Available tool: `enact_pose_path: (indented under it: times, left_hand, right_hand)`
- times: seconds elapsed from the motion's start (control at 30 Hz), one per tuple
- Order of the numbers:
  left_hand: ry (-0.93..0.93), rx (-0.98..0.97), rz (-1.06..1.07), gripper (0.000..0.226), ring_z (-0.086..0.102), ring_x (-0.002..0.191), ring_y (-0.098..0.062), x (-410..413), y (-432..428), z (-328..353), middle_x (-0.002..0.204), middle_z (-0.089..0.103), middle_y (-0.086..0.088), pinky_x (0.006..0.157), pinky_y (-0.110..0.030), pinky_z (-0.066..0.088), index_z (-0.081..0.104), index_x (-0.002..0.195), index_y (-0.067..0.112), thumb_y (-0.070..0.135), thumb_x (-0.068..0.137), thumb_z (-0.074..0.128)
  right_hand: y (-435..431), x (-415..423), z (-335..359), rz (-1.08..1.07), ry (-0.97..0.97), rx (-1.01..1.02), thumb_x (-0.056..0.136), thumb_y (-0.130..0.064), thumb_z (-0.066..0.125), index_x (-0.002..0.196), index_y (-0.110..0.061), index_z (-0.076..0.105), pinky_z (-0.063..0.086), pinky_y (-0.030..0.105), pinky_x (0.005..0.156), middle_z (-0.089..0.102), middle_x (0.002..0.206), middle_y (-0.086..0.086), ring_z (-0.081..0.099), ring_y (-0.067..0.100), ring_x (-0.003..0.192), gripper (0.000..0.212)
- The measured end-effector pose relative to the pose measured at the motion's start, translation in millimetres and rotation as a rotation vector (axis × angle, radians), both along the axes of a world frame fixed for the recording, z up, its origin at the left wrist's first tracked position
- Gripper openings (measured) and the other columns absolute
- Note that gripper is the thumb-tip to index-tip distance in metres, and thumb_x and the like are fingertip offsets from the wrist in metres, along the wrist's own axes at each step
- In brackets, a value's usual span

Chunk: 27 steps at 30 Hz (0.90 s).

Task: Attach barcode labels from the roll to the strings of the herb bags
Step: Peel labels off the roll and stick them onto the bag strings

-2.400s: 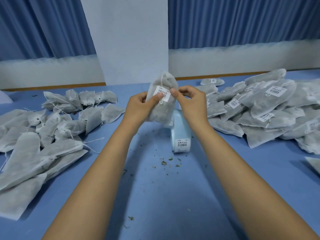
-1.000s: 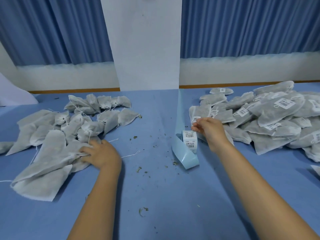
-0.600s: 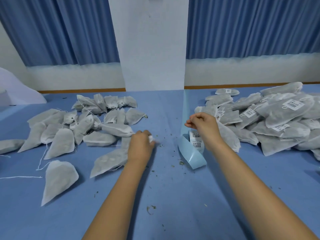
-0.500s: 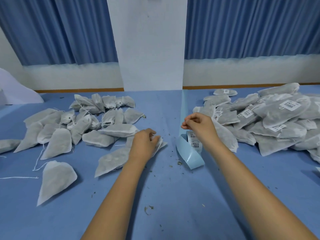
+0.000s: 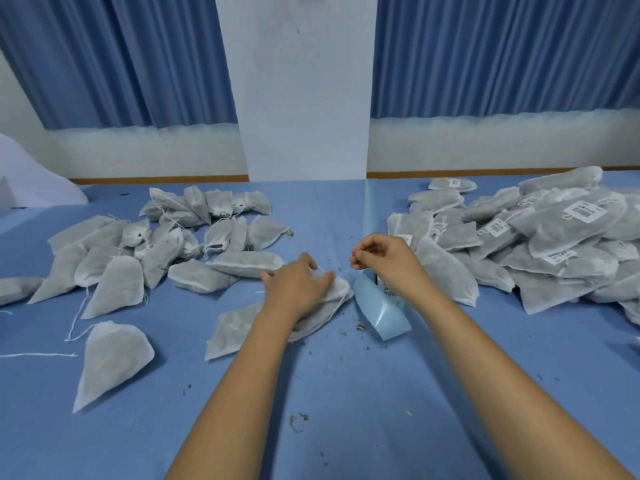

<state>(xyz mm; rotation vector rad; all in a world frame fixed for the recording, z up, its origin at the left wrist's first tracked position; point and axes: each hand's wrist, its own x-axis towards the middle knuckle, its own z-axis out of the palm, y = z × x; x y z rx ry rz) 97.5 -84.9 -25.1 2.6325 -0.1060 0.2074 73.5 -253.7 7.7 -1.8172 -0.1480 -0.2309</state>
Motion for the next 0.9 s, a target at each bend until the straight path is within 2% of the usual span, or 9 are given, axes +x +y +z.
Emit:
enact_pose_path:
  times: [0.1,0.17,0.27,0.4,0.47,0.53,0.7,0.8,0.9]
  left_hand:
    - [-0.144,0.059,0.043,0.036,0.06,0.095,-0.027,10,3,-3,0.137,0.043,-0.005,0.071,-0.034,0.041,0.046,0.135,0.022,0.019,0.099,0.046]
    - [-0.046,0.179,0.053,0.046,0.06,0.105,-0.03,23,9,-6,0.148,0.034,-0.006,0.074,-0.036,0.046,0.045,0.14,0.019,0.006,0.097,0.048]
    - [0.135,0.18,0.116,0.029,0.059,0.111,-0.032,37,14,-5,0.129,0.057,-0.014,0.09,-0.037,0.049,0.062,0.121,0.008,0.002,0.095,0.052]
    - [-0.022,0.335,0.199,0.018,0.056,0.108,-0.03,42,13,-5,0.123,0.052,-0.013,0.076,-0.033,0.043,0.059,0.111,0.006,0.003,0.094,0.055]
    - [-0.192,0.542,0.244,0.028,0.044,0.119,-0.026,43,13,-9,0.129,0.046,-0.007,0.089,-0.034,0.037,0.052,0.12,0.015,0.013,0.092,0.058]
    - [-0.127,0.643,0.285,0.035,0.039,0.129,-0.023,49,18,-13,0.133,0.047,-0.003,0.107,-0.042,0.028,0.048,0.126,0.021,0.021,0.092,0.055]
    - [-0.004,0.495,0.298,0.02,0.042,0.124,-0.025,49,20,-7,0.117,0.061,-0.003,0.103,-0.038,0.028,0.061,0.113,0.019,0.021,0.093,0.058]
    - [-0.469,0.167,0.234,0.016,0.054,0.102,-0.034,39,8,13,0.101,0.064,-0.014,0.091,-0.042,0.033,0.066,0.104,0.006,0.006,0.093,0.054]
    - [-0.852,-0.132,-0.126,0.017,0.054,0.072,-0.033,17,-21,34,0.082,0.058,-0.02,0.067,-0.037,0.039,0.067,0.091,-0.002,0.001,0.091,0.05]
  right_hand:
    - [1,-1,-3,0.012,0.001,-0.013,0.09,0.002,0.057,0.077,-0.01,0.062,0.053,0.022,0.074,0.067,0.076,0.007,0.067,0.016,0.068,0.018]
    - [1,-1,-3,0.016,-0.001,-0.022,0.09,0.002,0.057,0.078,-0.009,0.062,0.053,0.019,0.072,0.067,0.075,0.006,0.067,0.011,0.065,0.017]
    - [-2,-3,-3,0.014,-0.004,-0.031,0.09,0.003,0.056,0.08,-0.006,0.062,0.053,0.018,0.071,0.067,0.076,0.008,0.066,0.011,0.064,0.015]
    - [-7,-6,-3,0.03,-0.015,-0.044,0.09,0.003,0.057,0.08,-0.006,0.062,0.054,0.018,0.071,0.068,0.076,0.007,0.067,0.011,0.066,0.014]
    - [-10,-6,-5,0.047,-0.035,-0.039,0.089,0.004,0.057,0.079,-0.009,0.063,0.054,0.019,0.073,0.069,0.075,0.005,0.067,0.009,0.067,0.017]
    - [-12,-7,-7,0.064,-0.064,-0.036,0.089,0.003,0.057,0.079,-0.011,0.063,0.054,0.019,0.075,0.07,0.074,0.001,0.067,0.008,0.071,0.019]
    - [-17,-4,-8,0.083,-0.081,-0.04,0.091,0.0,0.055,0.086,-0.014,0.065,0.052,0.021,0.082,0.073,0.084,-0.001,0.069,0.009,0.086,0.018]
    - [-23,-5,-6,0.063,-0.142,0.007,0.089,0.003,0.058,0.1,-0.017,0.065,0.048,0.021,0.084,0.07,0.106,0.002,0.067,0.01,0.098,0.023]
    - [-26,-11,-3,0.111,-0.255,0.051,0.087,0.003,0.063,0.123,-0.029,0.054,0.049,0.02,0.081,0.056,0.132,0.001,0.065,0.011,0.103,0.05]
